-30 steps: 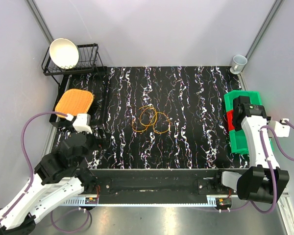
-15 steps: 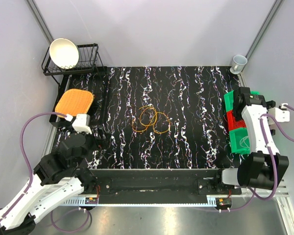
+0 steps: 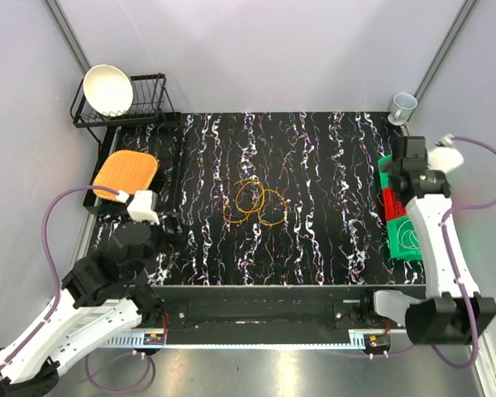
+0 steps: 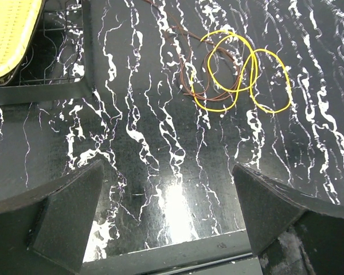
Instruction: Untangle the cables
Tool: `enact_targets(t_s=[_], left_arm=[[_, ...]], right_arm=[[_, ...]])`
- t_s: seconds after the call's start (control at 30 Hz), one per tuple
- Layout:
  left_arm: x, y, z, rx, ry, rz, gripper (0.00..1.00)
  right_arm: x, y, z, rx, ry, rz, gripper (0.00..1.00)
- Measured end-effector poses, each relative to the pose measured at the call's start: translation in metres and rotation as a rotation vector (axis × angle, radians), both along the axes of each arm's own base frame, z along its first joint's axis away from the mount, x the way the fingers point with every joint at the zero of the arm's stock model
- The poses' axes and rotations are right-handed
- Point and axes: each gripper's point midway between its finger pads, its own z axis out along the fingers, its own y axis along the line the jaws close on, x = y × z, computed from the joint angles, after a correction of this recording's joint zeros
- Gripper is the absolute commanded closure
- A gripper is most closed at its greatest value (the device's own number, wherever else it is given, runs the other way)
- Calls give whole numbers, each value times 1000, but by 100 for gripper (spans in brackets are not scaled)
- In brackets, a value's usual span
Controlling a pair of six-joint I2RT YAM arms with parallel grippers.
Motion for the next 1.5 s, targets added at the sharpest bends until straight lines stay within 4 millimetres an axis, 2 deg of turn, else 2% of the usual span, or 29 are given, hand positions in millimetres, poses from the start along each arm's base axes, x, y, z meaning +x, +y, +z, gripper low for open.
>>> enact_targets(t_s=[0.13, 0.2, 0.33, 0.37, 0.43, 0.47, 0.63, 0.73, 0.9, 1.0, 1.17, 1.33, 1.5], left_arm=[[2, 0, -3, 18, 11, 11, 1], [3, 1, -4, 22, 14, 18, 1], [4, 3, -4, 21, 12, 32, 1], [4, 3, -4, 21, 11, 35, 1], [5, 4, -3, 21, 9, 42, 1], [5, 4, -3, 21, 9, 43, 1], [5, 4, -3, 23, 9, 46, 1], [5, 4, -4, 27, 13, 45, 1], [6, 4, -5, 29, 16, 47, 1], [6, 4, -5, 28, 16, 48, 1], [6, 5, -5, 28, 15, 56, 1], [7, 7, -5, 28, 16, 65, 1], [8, 9, -5, 29, 16, 74, 1]], right_arm=[[36, 92, 38, 63, -191, 472, 0], [44, 135, 53, 107, -275, 674, 0], [67, 214, 55, 135, -291, 973, 0], [72, 231, 50, 137, -276, 1025, 0], [83, 274, 27, 143, -217, 1153, 0], [84, 288, 16, 147, -189, 1194, 0], [75, 364, -44, 163, -23, 1417, 5], [67, 393, -53, 178, 3, 1501, 10], [72, 429, -62, 199, 11, 1588, 19], [76, 444, -73, 208, 23, 1620, 27], [75, 468, -102, 221, 80, 1673, 35], [72, 488, -130, 243, 133, 1710, 39], [78, 501, -148, 269, 153, 1723, 43]])
